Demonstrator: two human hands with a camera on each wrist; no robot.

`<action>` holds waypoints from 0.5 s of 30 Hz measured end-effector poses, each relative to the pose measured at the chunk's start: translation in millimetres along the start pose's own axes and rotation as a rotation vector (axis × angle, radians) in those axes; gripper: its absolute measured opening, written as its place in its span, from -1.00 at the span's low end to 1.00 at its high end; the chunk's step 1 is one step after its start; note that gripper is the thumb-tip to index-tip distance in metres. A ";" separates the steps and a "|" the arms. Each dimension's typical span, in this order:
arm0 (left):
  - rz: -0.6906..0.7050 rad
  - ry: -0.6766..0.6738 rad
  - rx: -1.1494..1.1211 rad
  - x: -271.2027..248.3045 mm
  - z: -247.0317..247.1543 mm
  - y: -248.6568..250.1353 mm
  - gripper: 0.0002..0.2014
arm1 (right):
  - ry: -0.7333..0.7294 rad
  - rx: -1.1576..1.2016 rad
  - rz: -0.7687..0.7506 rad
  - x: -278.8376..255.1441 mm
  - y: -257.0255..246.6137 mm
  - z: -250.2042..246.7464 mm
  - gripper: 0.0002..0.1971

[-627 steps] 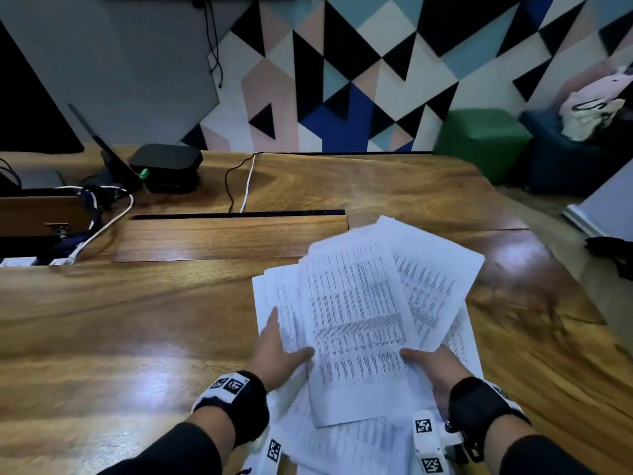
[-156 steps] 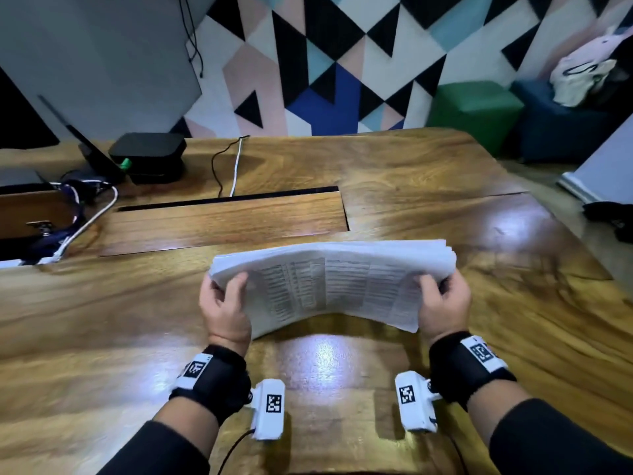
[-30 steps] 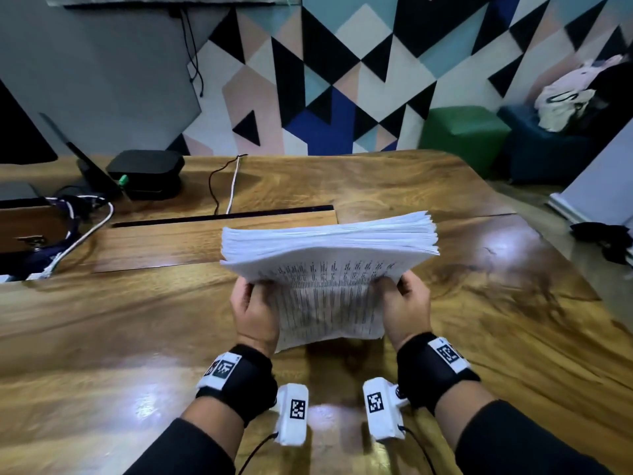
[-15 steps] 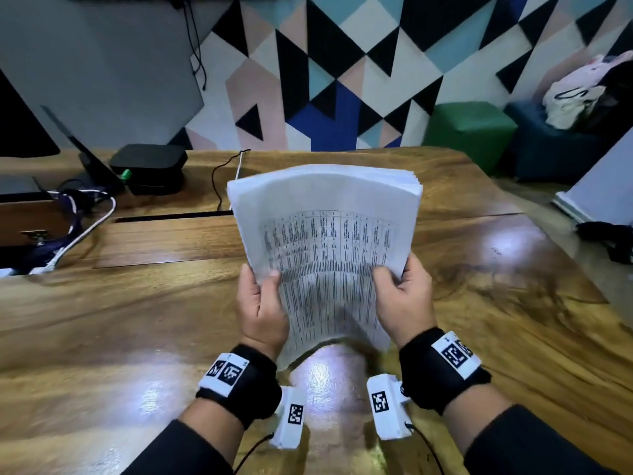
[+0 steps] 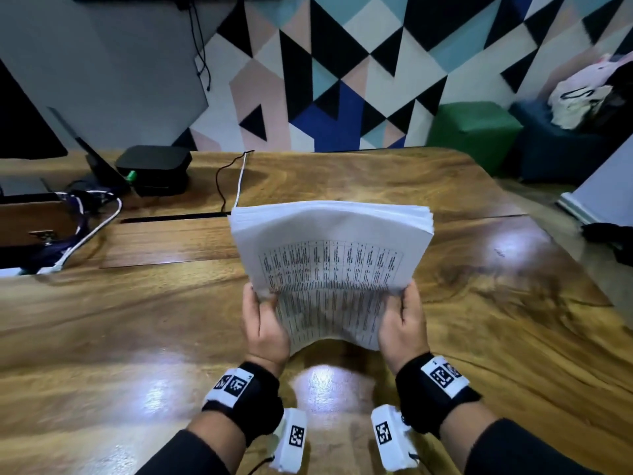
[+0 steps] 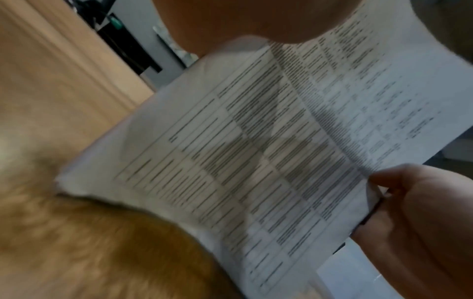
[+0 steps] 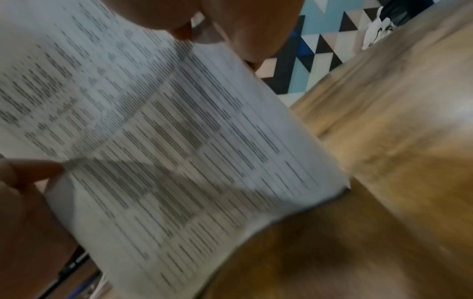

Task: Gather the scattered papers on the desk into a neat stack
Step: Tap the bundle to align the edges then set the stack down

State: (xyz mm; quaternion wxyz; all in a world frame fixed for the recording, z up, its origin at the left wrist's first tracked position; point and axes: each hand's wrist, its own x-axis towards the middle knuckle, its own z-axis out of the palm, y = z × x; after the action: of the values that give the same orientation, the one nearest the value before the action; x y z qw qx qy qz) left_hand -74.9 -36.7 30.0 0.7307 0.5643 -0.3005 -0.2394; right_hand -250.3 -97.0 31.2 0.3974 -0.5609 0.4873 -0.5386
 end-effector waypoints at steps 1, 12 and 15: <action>-0.024 -0.020 0.023 -0.8 0.5 -1.2 -0.78 | -0.019 -0.029 0.031 -2.8 1.6 -0.7 -0.76; -0.625 -0.399 0.675 38.6 -4.1 -13.6 -0.80 | -0.390 -0.576 0.524 40.0 24.6 -11.6 -0.80; -0.713 -0.352 0.772 15.4 -4.4 -23.0 -0.76 | -0.465 -0.654 0.625 29.3 40.1 -12.7 -0.87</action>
State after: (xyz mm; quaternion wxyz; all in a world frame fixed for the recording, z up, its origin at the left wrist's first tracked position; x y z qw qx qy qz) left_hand -61.2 -50.1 9.5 0.2832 0.8095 -0.2744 -0.4350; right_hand -269.3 -133.0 0.0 0.4408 -0.5884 0.6738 -0.0741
